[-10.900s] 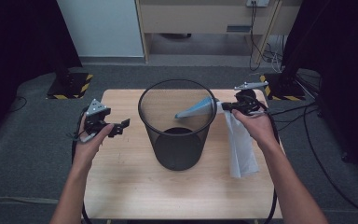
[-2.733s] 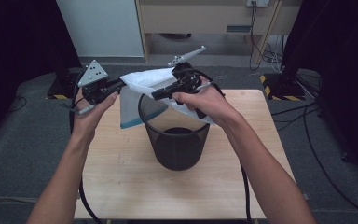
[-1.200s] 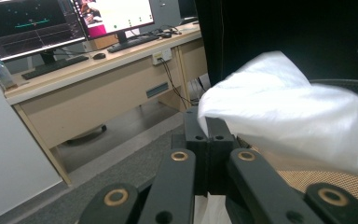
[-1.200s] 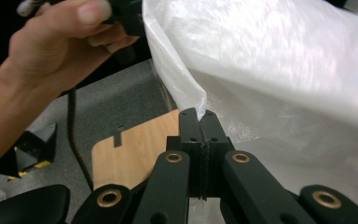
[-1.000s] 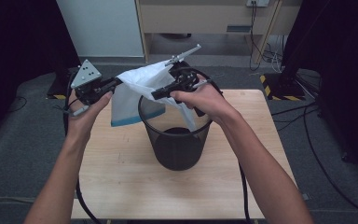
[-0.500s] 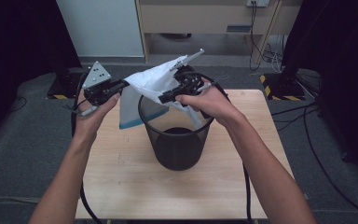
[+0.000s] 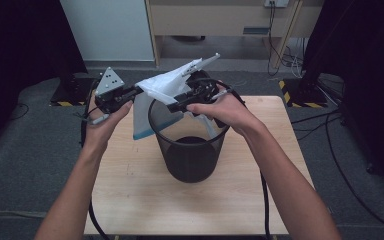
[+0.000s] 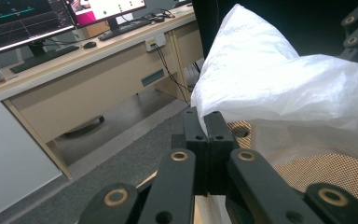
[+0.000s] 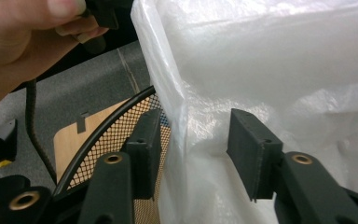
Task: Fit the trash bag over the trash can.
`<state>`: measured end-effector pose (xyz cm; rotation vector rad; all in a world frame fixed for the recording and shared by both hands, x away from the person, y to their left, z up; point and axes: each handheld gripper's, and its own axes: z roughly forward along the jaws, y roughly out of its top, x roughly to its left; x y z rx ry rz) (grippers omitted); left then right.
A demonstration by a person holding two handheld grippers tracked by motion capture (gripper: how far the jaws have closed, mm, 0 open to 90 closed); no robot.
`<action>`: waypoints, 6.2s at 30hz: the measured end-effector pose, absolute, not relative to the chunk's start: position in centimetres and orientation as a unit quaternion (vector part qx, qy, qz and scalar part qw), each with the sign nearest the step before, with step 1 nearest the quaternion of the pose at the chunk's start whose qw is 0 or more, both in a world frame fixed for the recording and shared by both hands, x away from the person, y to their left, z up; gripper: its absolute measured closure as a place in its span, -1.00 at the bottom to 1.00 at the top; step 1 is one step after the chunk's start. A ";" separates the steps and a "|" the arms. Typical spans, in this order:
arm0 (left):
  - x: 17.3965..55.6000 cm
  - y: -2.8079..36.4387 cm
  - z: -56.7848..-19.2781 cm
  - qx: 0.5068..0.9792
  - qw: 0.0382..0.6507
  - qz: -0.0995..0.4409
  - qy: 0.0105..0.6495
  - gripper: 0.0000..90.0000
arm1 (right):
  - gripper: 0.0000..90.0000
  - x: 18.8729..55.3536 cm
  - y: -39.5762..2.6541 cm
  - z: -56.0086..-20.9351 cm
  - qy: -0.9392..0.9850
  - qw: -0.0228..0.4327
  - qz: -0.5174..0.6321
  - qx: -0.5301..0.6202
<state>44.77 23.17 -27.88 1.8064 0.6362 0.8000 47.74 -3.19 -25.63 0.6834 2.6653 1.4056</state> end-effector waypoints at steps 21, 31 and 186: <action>44.9 23.2 -29.0 0.754 0.500 0.333 0.265 0.96 | 1.00 48.1 -2.4 -25.0 0.856 0.020 0.470 0.214; 45.5 23.3 -31.1 0.755 0.491 0.330 0.283 0.76 | 1.00 48.1 -2.6 -24.8 0.854 0.011 0.476 0.210; 41.2 24.1 -32.2 0.707 0.505 0.414 0.272 0.99 | 0.25 46.9 -4.1 -26.1 0.868 0.010 0.454 0.199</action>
